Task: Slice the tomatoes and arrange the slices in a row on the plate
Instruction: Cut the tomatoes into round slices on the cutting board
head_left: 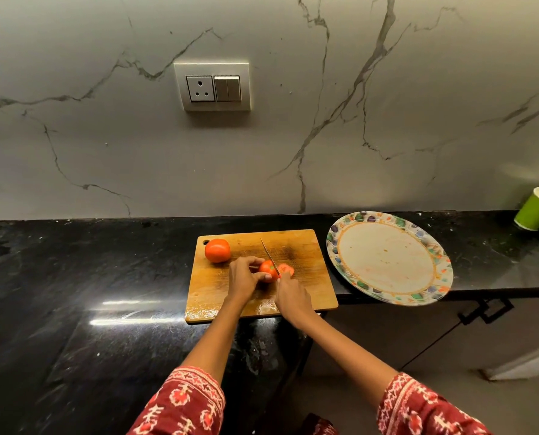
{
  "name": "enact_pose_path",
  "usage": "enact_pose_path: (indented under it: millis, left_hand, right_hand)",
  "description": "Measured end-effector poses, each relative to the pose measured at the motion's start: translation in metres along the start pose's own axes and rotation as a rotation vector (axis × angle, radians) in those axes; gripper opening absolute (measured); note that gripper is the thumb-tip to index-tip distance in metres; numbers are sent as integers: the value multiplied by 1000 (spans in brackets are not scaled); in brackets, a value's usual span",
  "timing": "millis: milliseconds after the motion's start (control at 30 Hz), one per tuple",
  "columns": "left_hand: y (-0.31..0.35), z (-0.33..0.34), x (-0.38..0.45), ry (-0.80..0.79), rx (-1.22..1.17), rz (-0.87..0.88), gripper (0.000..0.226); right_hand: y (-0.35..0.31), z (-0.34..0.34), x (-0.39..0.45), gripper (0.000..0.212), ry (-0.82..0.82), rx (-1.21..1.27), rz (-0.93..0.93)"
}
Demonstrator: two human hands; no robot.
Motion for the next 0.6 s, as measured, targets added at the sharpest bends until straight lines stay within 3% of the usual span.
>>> enact_pose_path:
  millis: [600]
  left_hand:
    - [0,0,-1,15,-14,-10,34]
  right_hand:
    - [4,11,2,26,-21,67,29]
Point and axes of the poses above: each hand's wrist, its own x-axis towards the middle knuckle, its own z-axis out of the palm, y = z × x, the point moved 5 cm from there along x, towards the middle knuckle, and after that the axes turned 10 degrees about -x, right-handed, at the moved point
